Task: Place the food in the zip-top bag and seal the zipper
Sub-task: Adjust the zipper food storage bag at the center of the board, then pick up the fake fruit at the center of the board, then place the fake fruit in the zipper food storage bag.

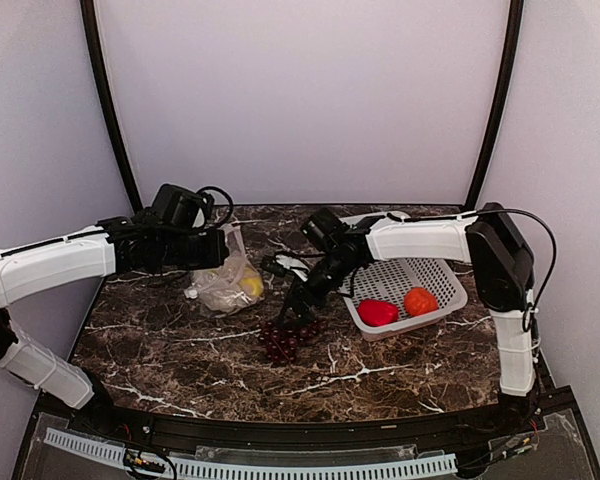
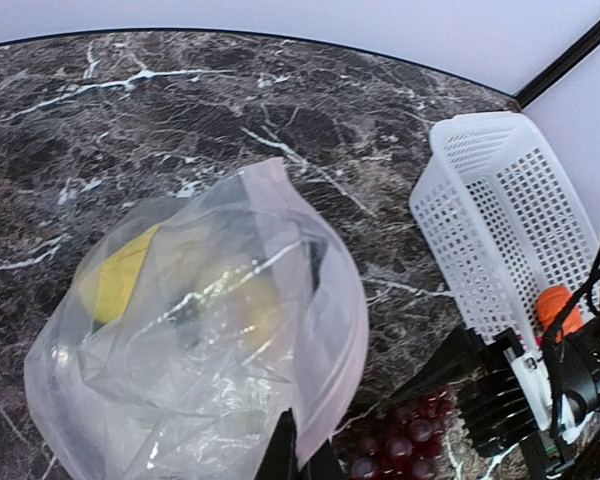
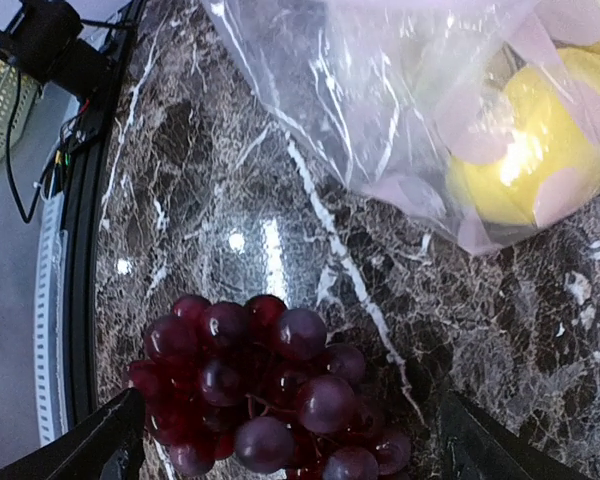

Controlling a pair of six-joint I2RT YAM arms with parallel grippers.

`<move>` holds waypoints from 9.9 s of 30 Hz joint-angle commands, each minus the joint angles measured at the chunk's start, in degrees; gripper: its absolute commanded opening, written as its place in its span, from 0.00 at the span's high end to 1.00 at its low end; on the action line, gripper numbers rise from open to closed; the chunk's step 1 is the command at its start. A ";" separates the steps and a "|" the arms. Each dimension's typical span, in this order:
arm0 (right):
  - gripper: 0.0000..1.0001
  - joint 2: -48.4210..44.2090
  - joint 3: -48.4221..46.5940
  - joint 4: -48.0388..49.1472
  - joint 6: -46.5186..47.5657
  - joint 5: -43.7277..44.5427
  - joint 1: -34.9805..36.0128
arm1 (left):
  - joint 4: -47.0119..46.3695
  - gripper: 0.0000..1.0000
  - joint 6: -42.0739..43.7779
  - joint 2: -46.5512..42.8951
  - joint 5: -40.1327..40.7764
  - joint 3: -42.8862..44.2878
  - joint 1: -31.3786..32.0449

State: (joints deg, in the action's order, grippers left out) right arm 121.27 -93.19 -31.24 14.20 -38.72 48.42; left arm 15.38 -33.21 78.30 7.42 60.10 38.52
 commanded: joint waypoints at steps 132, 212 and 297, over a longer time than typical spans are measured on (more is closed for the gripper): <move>0.11 -0.67 4.18 -0.34 37.94 20.86 5.17 | -1.02 0.99 7.25 6.63 -13.19 15.76 -0.47; 1.00 -6.05 -20.63 2.95 32.99 40.31 -0.53 | -1.89 0.99 -1.01 4.69 -14.11 18.66 -0.73; 0.01 5.24 -35.52 -13.95 -16.72 -31.23 -11.20 | -6.86 0.99 4.44 7.13 -18.45 14.37 -1.08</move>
State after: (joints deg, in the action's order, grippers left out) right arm 126.10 -124.18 -47.81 0.23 -67.40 37.82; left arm 8.62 -29.80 87.31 -10.26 74.15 37.76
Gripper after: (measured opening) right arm 0.986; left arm 0.011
